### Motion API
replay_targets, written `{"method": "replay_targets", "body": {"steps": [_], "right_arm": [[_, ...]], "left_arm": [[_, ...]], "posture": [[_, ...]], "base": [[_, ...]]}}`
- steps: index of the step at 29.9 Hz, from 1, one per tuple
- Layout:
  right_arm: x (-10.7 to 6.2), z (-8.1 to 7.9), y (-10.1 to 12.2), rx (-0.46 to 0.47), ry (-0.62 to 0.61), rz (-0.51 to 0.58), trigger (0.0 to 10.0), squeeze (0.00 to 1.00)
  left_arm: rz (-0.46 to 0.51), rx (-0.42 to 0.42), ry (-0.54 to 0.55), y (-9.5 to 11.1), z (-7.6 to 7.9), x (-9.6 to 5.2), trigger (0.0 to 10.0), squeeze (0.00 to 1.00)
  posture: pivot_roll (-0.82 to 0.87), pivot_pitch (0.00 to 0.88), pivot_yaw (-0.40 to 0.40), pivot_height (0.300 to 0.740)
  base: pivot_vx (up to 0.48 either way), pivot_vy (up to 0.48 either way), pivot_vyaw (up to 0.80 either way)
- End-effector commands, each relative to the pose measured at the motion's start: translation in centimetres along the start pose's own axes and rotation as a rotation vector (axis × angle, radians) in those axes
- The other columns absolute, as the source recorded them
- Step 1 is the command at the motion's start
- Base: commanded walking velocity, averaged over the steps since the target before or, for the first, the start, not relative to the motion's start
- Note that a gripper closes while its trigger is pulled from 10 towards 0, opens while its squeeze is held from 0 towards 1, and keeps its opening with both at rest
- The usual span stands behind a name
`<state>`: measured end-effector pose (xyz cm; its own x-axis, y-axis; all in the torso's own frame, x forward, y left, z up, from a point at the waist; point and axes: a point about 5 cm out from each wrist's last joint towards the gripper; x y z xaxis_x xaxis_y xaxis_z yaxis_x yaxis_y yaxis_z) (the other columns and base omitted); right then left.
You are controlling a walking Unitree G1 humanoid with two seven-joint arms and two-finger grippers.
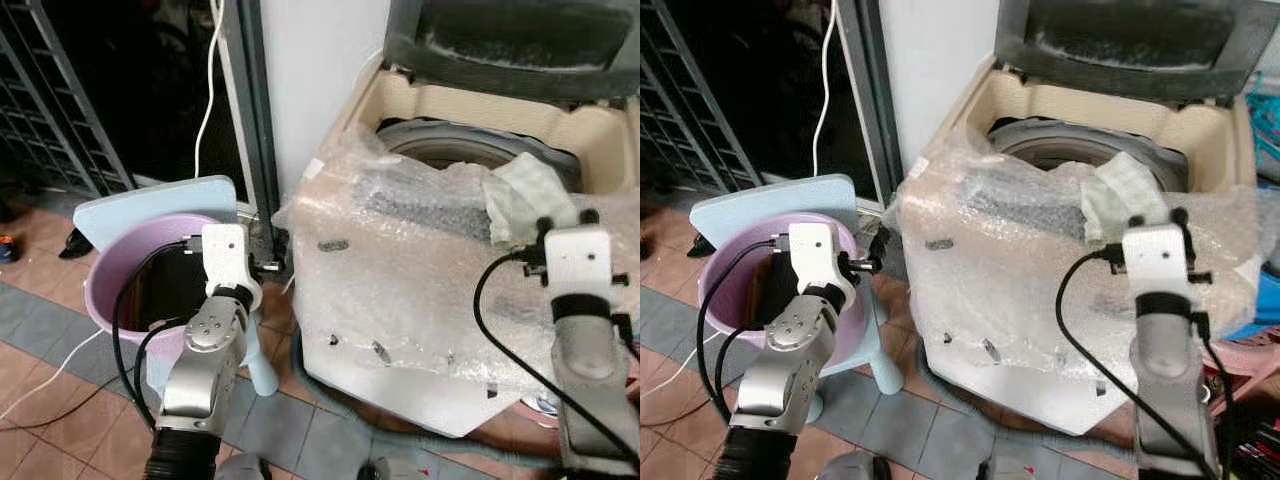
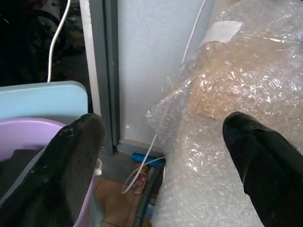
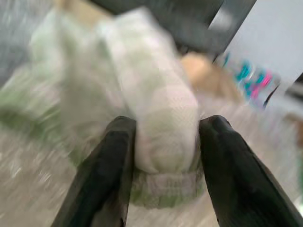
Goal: Clothes washing
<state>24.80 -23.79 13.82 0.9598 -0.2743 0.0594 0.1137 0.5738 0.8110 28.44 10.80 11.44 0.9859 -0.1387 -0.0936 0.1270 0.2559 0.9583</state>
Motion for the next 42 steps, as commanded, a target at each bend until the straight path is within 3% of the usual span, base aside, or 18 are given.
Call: {"method": "replay_targets", "body": {"steps": [1, 2, 4, 5, 6, 10, 16, 17, 23, 27, 30, 33, 34, 36, 37, 42], "right_arm": [[1.1, -0.7, 0.8, 0.031, 0.027, -0.005, 10.0, 1.00], [1.1, -0.7, 0.8, 0.031, 0.027, -0.005, 10.0, 1.00], [3.2, -1.2, 2.1, 0.082, 0.045, 0.012, 10.0, 1.00], [3.2, -1.2, 2.1, 0.082, 0.045, 0.012, 10.0, 1.00], [4.9, -1.4, 3.5, 0.117, 0.054, 0.049, 10.0, 1.00], [8.0, -1.3, 6.2, 0.169, 0.052, 0.104, 10.0, 1.00], [10.0, -0.8, 8.4, 0.252, 0.050, 0.144, 10.0, 1.00], [10.5, -0.5, 9.6, 0.294, 0.058, 0.190, 10.0, 1.00], [10.0, -0.5, 11.5, 0.376, 0.116, 0.310, 10.0, 1.00], [8.9, -0.5, 12.1, 0.323, 0.125, 0.402, 10.0, 1.00], [7.6, 0.5, 12.0, 0.241, 0.091, 0.466, 10.0, 1.00], [7.4, 0.7, 12.0, 0.230, 0.087, 0.476, 10.0, 1.00], [6.4, 0.4, 11.1, 0.228, 0.135, 0.467, 10.0, 1.00], [6.4, 0.4, 11.1, 0.228, 0.135, 0.467, 10.0, 1.00], [4.3, -0.8, 8.6, 0.178, 0.258, 0.434, 10.0, 1.00], [3.6, -1.3, 6.1, 0.117, 0.300, 0.362, 10.0, 1.00]], "left_arm": [[-0.003, 0.004, 0.001, 0.0, 0.0, 0.0, 10.0, 0.00], [-0.003, 0.004, 0.001, 0.0, 0.0, 0.0, 10.0, 0.00], [-0.002, 0.004, 0.001, 0.0, 0.1, 0.0, 10.0, 0.00], [-0.002, 0.004, 0.001, 0.0, 0.1, 0.0, 10.0, 0.00], [0.001, 0.005, 0.004, 0.1, 0.0, 0.0, 10.0, 0.00], [0.005, 0.006, 0.011, 0.2, -0.1, 0.1, 10.0, 0.00], [0.008, 0.008, 0.015, 0.3, -0.1, 0.1, 10.0, 0.00], [0.011, 0.009, 0.016, 0.3, -0.2, 0.1, 10.0, 0.00], [0.012, 0.010, 0.019, 0.4, -0.3, 0.2, 10.0, 0.00], [0.013, 0.012, 0.011, 0.4, -0.1, 0.4, 10.0, 0.00], [0.014, 0.014, 0.006, 0.4, 0.0, 0.5, 10.0, 0.00], [0.014, 0.014, 0.005, 0.4, 0.0, 0.5, 10.0, 0.00], [0.014, 0.014, 0.004, 0.4, 0.0, 0.5, 10.0, 0.00], [0.014, 0.014, 0.004, 0.4, 0.0, 0.5, 10.0, 0.00], [0.014, 0.013, -0.001, 0.4, 0.1, 0.5, 10.0, 0.00], [0.015, 0.011, -0.008, 0.4, 0.3, 0.7, 10.0, 0.00]], "posture": [[-0.08, 0.028, 0.037, 0.740], [-0.08, 0.028, 0.037, 0.740], [-0.07, 0.025, 0.033, 0.740], [-0.07, 0.025, 0.033, 0.740], [-0.07, 0.025, 0.033, 0.740], [-0.06, 0.019, 0.027, 0.740], [-0.05, 0.012, 0.025, 0.740], [-0.04, 0.010, 0.025, 0.740], [-0.05, 0.006, 0.032, 0.740], [-0.05, 0.002, 0.038, 0.740], [-0.06, 0.000, 0.042, 0.740], [-0.06, 0.000, 0.042, 0.740], [-0.06, 0.000, 0.042, 0.740], [-0.06, 0.000, 0.042, 0.740], [-0.07, 0.000, 0.043, 0.740], [-0.08, 0.000, 0.043, 0.740]], "base": [[0.000, 0.000, 0.00], [0.000, 0.000, 0.00], [0.000, 0.000, 0.00], [0.000, 0.000, 0.00], [0.000, 0.000, 0.00], [0.000, 0.000, 0.00], [0.000, 0.000, 0.00], [0.000, 0.000, 0.00], [0.000, 0.000, 0.00], [0.000, 0.000, 0.00], [0.000, 0.000, 0.00], [0.000, 0.000, 0.00], [0.000, 0.000, 0.00], [0.000, 0.000, 0.00], [0.000, 0.000, 0.00], [0.000, 0.000, 0.00]]}}
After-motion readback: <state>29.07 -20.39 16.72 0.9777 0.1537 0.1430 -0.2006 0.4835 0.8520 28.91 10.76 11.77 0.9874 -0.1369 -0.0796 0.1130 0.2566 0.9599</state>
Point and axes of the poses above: a point about 5 cm out from each wrist's last joint towards the gripper, its own x axis pointing out of the wrist towards the gripper, its own y axis along the axis of the wrist's last joint, z = x × y, and after that the axes turned 9 degrees about -x, right-handed
